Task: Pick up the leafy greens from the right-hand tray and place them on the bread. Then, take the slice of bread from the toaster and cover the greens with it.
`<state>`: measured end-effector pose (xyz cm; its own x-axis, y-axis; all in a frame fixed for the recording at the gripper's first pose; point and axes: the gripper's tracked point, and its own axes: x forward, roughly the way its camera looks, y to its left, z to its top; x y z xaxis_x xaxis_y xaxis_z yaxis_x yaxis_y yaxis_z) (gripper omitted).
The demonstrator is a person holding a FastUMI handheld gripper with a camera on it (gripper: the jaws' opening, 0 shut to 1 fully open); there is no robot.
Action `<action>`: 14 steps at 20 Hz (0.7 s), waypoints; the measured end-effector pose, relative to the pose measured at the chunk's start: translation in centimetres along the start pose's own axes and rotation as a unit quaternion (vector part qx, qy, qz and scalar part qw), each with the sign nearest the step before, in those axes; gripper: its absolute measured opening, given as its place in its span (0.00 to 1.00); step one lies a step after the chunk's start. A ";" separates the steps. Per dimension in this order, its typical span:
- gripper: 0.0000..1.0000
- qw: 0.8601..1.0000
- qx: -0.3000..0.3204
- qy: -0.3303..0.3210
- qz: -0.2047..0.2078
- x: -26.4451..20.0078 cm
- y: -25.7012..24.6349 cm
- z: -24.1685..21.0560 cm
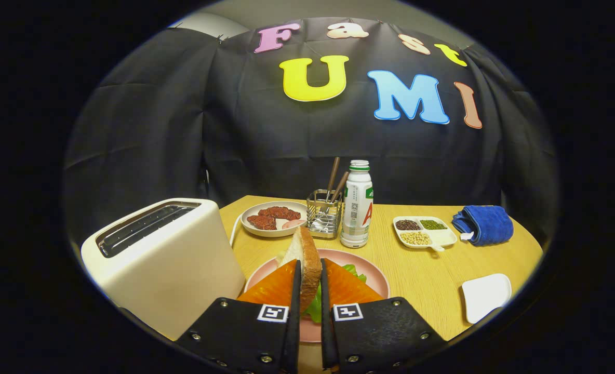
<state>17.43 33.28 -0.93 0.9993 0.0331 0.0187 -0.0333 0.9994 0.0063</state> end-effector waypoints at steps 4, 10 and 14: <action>0.22 1.000 -0.003 0.014 -0.007 0.5 -1.3 -0.6; 0.40 1.000 -0.019 0.001 -0.019 0.9 -3.2 0.6; 0.59 0.998 -0.026 -0.056 -0.018 -1.0 -5.0 5.6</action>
<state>16.52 28.20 4.59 0.9913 -0.0018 0.1316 0.0076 0.9990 -0.0434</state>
